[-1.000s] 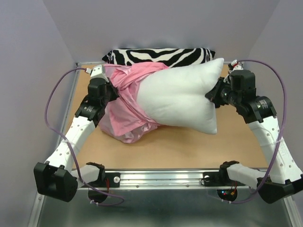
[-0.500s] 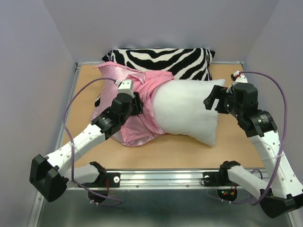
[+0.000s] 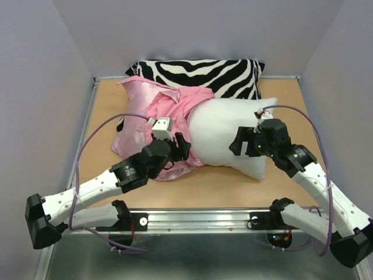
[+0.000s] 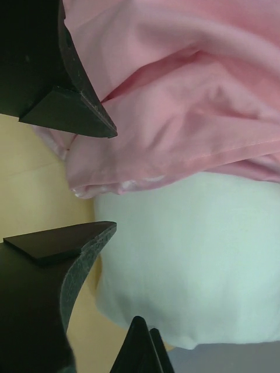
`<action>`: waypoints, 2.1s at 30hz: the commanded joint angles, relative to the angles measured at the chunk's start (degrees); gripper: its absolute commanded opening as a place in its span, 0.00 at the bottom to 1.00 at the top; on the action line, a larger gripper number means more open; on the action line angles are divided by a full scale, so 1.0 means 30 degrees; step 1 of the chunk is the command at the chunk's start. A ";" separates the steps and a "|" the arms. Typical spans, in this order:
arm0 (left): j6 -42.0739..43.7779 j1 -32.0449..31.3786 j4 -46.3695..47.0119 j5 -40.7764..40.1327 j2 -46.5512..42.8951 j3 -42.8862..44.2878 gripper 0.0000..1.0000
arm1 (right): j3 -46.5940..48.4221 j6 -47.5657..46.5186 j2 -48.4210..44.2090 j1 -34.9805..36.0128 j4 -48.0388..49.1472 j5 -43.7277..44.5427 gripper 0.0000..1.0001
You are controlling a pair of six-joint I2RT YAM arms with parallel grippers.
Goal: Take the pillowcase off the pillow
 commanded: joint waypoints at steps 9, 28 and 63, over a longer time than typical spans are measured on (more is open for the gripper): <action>-0.5469 -0.4484 0.4652 -0.3397 0.0881 -0.6655 0.99 | -0.0928 0.3203 0.2898 0.9205 0.2844 1.1098 0.99; -0.4827 -0.3020 1.1779 -0.6532 0.7533 -0.7040 0.26 | -0.4272 0.3675 0.6914 1.0615 0.9291 1.5613 0.35; -0.2828 -0.5598 -0.2359 -0.6467 0.3193 -0.1420 0.62 | 0.9555 0.1651 0.5565 1.0587 -0.0523 1.2450 0.00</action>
